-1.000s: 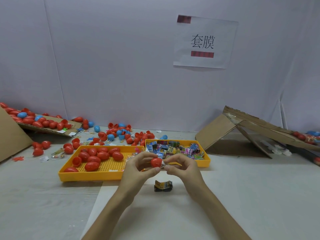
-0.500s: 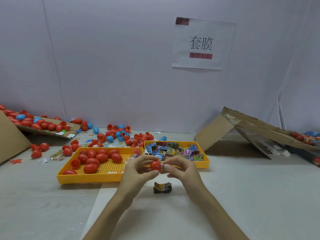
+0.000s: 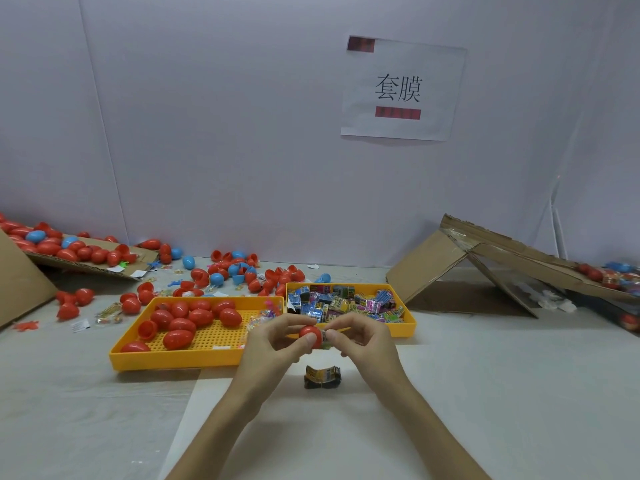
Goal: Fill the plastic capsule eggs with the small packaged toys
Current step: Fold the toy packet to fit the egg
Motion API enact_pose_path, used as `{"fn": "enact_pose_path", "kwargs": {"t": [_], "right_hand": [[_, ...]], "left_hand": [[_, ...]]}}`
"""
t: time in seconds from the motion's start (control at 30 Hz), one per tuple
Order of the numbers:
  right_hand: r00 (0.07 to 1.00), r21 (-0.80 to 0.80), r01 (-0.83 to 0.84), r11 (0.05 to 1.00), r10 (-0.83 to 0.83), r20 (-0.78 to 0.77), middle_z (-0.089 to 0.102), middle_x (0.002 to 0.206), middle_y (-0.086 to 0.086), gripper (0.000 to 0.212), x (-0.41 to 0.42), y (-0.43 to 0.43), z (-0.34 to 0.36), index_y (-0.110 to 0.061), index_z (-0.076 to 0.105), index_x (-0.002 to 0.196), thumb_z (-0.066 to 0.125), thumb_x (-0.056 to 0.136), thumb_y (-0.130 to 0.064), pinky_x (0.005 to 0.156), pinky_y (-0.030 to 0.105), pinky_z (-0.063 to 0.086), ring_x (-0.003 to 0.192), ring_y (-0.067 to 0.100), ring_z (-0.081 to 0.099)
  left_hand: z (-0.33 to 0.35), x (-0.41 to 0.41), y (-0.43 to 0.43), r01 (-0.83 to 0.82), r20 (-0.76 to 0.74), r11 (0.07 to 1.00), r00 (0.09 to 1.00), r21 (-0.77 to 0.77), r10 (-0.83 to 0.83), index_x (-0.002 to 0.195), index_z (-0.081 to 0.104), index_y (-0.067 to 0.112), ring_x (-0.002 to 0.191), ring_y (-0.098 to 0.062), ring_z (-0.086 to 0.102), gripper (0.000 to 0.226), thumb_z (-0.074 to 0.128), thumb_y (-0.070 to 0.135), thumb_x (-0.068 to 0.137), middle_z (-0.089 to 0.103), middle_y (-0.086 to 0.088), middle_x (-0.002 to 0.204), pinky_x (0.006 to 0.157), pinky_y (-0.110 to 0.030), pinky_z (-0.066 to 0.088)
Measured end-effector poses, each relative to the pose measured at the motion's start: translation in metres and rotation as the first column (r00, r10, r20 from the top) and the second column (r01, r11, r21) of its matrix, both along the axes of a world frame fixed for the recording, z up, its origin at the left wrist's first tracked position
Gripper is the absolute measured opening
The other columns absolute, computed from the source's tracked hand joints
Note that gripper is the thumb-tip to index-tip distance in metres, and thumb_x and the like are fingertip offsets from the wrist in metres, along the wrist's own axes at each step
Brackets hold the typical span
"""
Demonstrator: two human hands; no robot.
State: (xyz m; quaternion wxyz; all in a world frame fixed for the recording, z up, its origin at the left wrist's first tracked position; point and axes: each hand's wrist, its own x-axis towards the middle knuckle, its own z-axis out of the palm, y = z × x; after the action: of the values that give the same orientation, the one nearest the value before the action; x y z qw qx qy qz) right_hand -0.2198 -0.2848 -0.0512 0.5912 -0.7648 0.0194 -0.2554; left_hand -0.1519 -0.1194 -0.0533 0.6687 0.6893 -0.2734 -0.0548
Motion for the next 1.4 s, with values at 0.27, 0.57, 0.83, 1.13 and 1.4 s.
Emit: {"fn": "enact_pose_path", "kwargs": {"t": [0.27, 0.57, 0.83, 1.13, 1.4], "right_hand": [[1.0, -0.02, 0.014, 1.0, -0.014, 0.014, 0.073, 0.081, -0.006, 0.012, 0.0003, -0.0003, 0.0004, -0.024, 0.074, 0.084, 0.075, 0.089, -0.013, 0.063, 0.018, 0.05, 0.075, 0.007, 0.068], [0.999, -0.047, -0.049, 0.998, 0.049, -0.008, 0.074, 0.085, -0.003, 0.008, -0.0011, 0.0021, 0.0006, -0.021, 0.074, 0.089, 0.076, 0.089, -0.013, 0.064, 0.021, 0.053, 0.078, 0.013, 0.071], [1.0, -0.063, 0.006, 0.998, -0.005, 0.008, 0.073, 0.081, -0.003, 0.009, -0.001, 0.0011, 0.0, -0.022, 0.074, 0.085, 0.076, 0.089, -0.014, 0.064, 0.022, 0.051, 0.072, 0.009, 0.067], [1.0, -0.021, -0.006, 1.0, 0.005, -0.005, 0.075, 0.09, -0.001, 0.015, -0.0017, 0.0016, 0.0023, -0.02, 0.075, 0.088, 0.078, 0.085, -0.005, 0.077, 0.032, 0.061, 0.085, 0.017, 0.074], [1.0, -0.046, 0.019, 0.999, -0.018, 0.024, 0.075, 0.086, -0.005, 0.019, -0.0025, 0.001, 0.0028, -0.025, 0.076, 0.084, 0.079, 0.084, -0.007, 0.071, 0.024, 0.057, 0.08, 0.013, 0.073]], "left_hand": [[-0.0006, 0.0001, -0.0009, 0.005, -0.002, 1.0, 1.0, 0.021, -0.005, 0.107, 0.075, 0.027, 0.092, -0.007, 0.072, 0.02, 0.075, 0.019, 0.089, 0.077, 0.01, 0.096, 0.068, -0.02, 0.057], [-0.0006, 0.0004, -0.0008, 0.006, 0.009, 1.0, 1.0, 0.018, -0.006, 0.104, 0.075, 0.027, 0.088, -0.006, 0.072, 0.018, 0.075, 0.016, 0.089, 0.076, 0.014, 0.092, 0.068, -0.02, 0.057], [-0.0031, 0.0001, -0.0017, -0.006, 0.132, 0.995, 0.991, 0.101, -0.007, 0.1, 0.075, 0.037, 0.09, -0.005, 0.072, 0.023, 0.076, 0.017, 0.089, 0.074, 0.023, 0.093, 0.071, -0.022, 0.059], [-0.0035, 0.0015, -0.0018, -0.027, 0.114, 0.998, 0.993, 0.06, 0.02, 0.098, 0.074, 0.037, 0.088, -0.004, 0.07, 0.024, 0.076, 0.015, 0.089, 0.075, 0.018, 0.092, 0.07, -0.02, 0.057], [-0.0053, 0.0038, -0.0023, -0.036, 0.113, 0.998, 0.993, 0.043, 0.031, 0.099, 0.074, 0.038, 0.091, -0.003, 0.071, 0.025, 0.077, 0.016, 0.088, 0.075, 0.014, 0.094, 0.071, -0.02, 0.057]]}}
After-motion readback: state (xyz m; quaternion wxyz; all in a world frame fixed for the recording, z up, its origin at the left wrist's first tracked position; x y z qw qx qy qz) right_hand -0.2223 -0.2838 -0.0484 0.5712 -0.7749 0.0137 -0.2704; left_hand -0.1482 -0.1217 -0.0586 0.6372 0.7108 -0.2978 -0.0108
